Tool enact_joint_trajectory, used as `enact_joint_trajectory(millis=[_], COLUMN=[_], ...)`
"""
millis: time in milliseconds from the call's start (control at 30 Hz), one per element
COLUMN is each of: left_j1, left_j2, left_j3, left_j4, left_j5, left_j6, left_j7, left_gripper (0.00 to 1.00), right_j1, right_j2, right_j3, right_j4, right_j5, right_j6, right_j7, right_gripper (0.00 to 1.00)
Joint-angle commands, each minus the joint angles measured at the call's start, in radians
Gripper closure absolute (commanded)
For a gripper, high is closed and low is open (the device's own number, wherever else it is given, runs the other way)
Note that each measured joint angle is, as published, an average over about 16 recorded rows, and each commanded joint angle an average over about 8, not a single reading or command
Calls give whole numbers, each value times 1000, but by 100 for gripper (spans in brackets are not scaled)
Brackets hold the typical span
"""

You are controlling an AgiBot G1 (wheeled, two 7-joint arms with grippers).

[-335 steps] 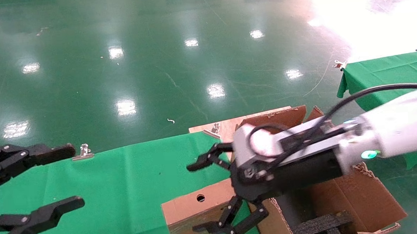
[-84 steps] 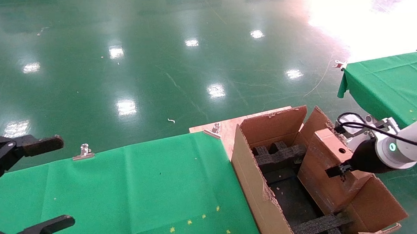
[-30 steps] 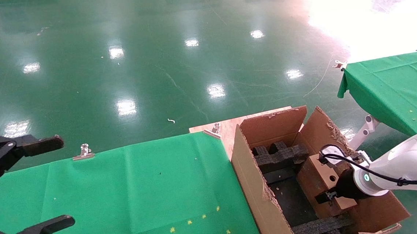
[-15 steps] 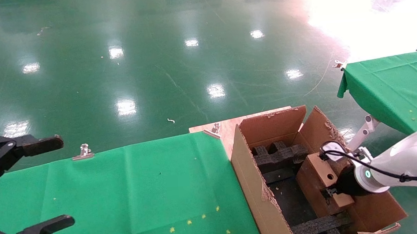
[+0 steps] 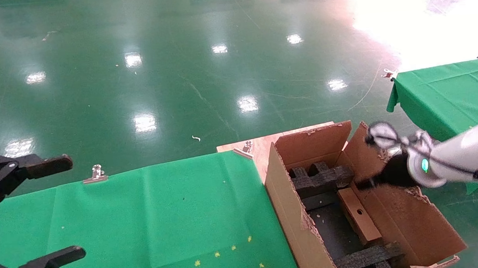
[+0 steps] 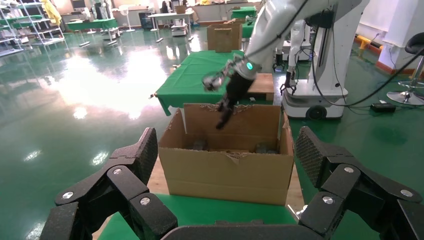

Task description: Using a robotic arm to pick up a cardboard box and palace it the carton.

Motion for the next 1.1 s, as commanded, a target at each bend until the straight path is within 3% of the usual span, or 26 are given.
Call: enact_joint_trajectory(millis=[33, 200, 467, 567, 700, 900, 1100], left_j1=[0, 0, 0, 0, 0, 0, 0], left_j2=[0, 0, 0, 0, 0, 0, 0], left_j3=[0, 0, 0, 0, 0, 0, 0], left_j4=[0, 0, 0, 0, 0, 0, 0], left_j5=[0, 0, 0, 0, -1, -1, -1], left_j6=[0, 0, 0, 0, 0, 0, 0], left_j7=[0, 0, 0, 0, 0, 0, 0], left_gripper=[0, 0, 0, 0, 0, 0, 0], right_j1=[31, 105, 180, 194, 201, 187, 121], right_j2=[7, 19, 30, 35, 38, 35, 27], right_j3=[12, 68, 178, 206, 219, 219, 312], right_j4=[15, 76, 98, 100, 100, 97, 93], right_j5=[-19, 87, 431, 521, 563, 538, 574], right_j6=[-3, 4, -36, -68, -88, -82, -127], right_j7=[12, -44, -311, -366, -383, -374, -456], right_gripper=[0, 0, 0, 0, 0, 0, 0])
